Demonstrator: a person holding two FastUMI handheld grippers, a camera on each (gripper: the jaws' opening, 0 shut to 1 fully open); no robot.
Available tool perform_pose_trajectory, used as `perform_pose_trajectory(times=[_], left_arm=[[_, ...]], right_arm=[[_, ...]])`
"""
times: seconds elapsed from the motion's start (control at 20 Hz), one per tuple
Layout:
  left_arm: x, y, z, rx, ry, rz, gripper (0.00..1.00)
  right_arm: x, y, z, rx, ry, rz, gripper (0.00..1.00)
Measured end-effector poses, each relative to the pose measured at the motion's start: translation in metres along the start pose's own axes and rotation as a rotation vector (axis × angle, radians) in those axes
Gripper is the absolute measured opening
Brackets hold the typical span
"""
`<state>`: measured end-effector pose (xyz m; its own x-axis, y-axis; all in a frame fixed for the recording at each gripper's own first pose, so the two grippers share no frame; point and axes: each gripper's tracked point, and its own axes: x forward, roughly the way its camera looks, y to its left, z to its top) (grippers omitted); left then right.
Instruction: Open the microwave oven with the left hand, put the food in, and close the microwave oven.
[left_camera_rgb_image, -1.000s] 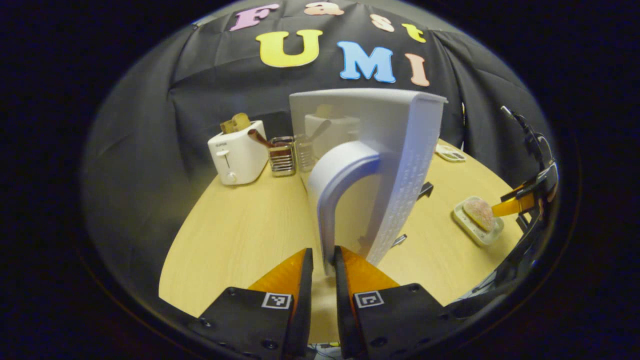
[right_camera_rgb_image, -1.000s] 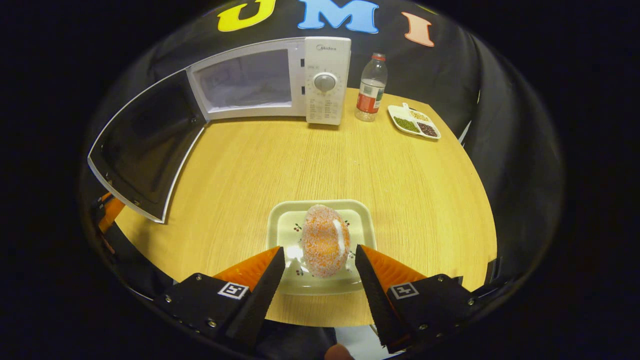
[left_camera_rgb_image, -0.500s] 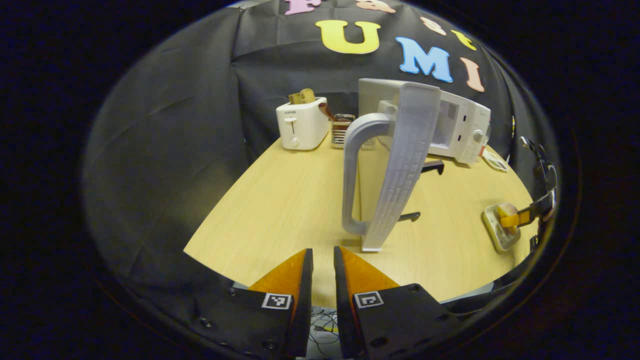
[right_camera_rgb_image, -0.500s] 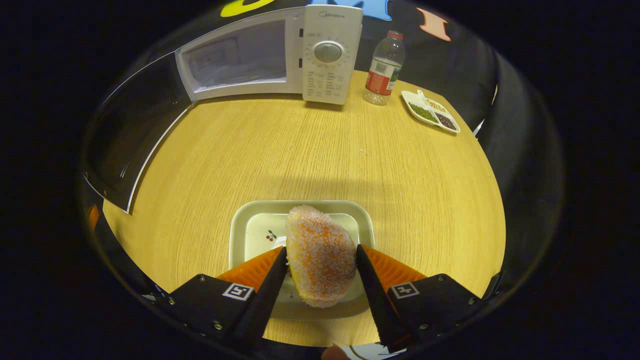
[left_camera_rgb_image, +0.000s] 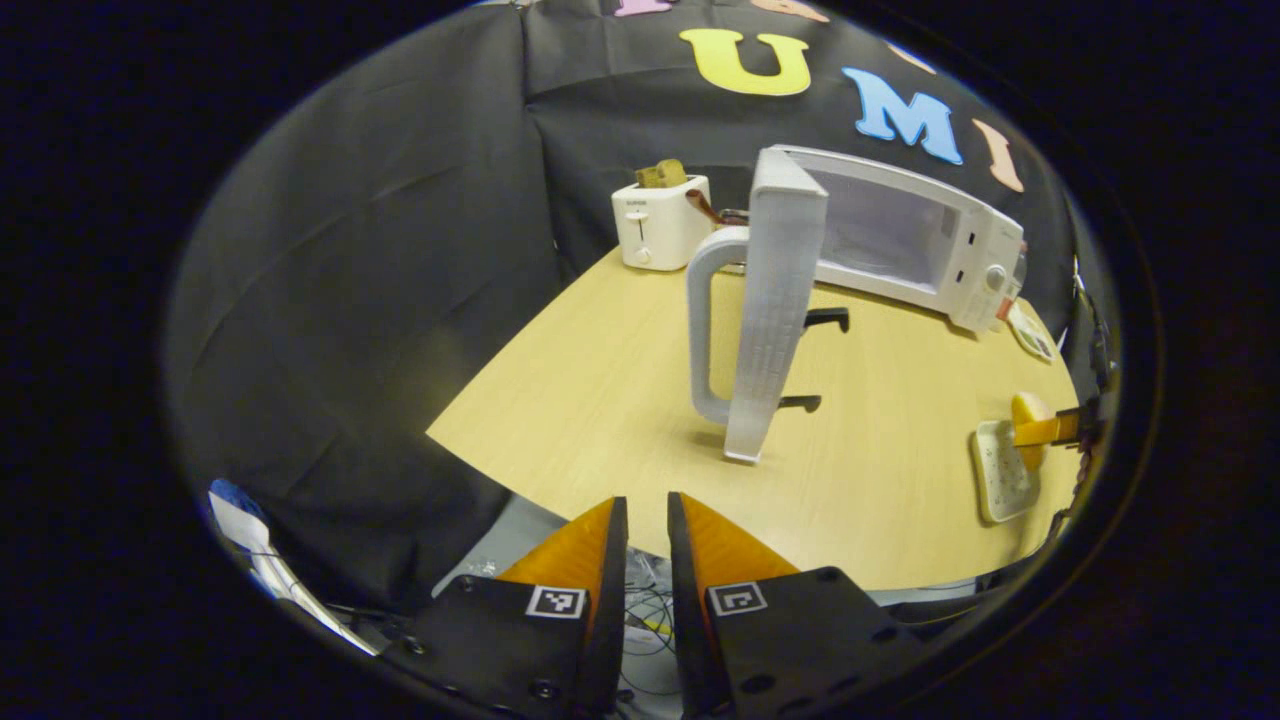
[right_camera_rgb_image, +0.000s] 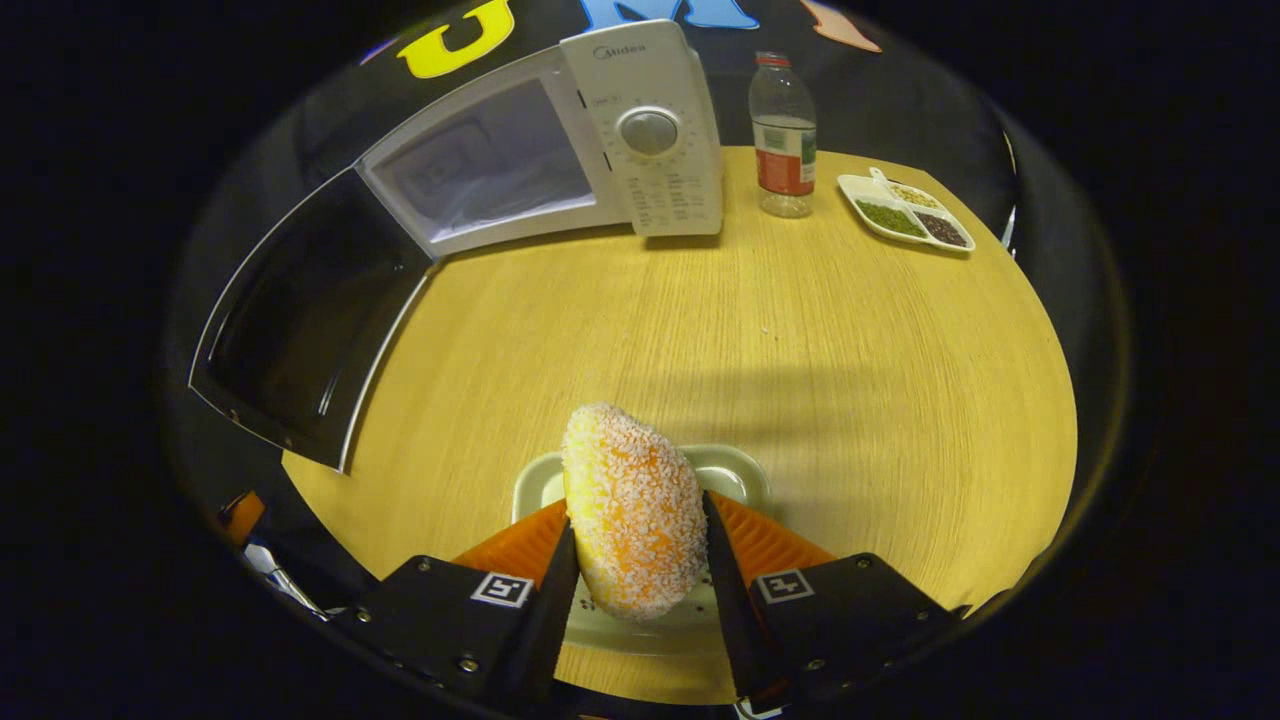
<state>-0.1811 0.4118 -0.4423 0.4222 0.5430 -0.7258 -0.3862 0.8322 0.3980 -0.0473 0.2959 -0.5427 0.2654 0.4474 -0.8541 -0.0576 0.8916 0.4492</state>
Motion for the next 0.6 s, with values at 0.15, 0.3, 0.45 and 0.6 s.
perform_pose_trajectory(times=[0.15,0.3,0.45,0.6], left_arm=[[-0.018,-0.008,0.0,-0.004,0.023,0.016,0.31],[-0.033,-0.012,-0.002,-0.033,0.04,0.031,0.36],[-0.042,-0.005,-0.008,-0.058,0.066,0.061,0.26],[-0.056,-0.003,-0.004,-0.067,0.054,0.067,0.31]], right_arm=[[0.002,0.023,0.041,-0.041,-0.087,0.069,0.66],[0.012,0.057,0.081,-0.026,-0.163,0.143,0.66],[0.032,0.087,0.109,0.016,-0.205,0.193,0.66],[0.051,0.11,0.133,0.055,-0.231,0.21,0.66]])
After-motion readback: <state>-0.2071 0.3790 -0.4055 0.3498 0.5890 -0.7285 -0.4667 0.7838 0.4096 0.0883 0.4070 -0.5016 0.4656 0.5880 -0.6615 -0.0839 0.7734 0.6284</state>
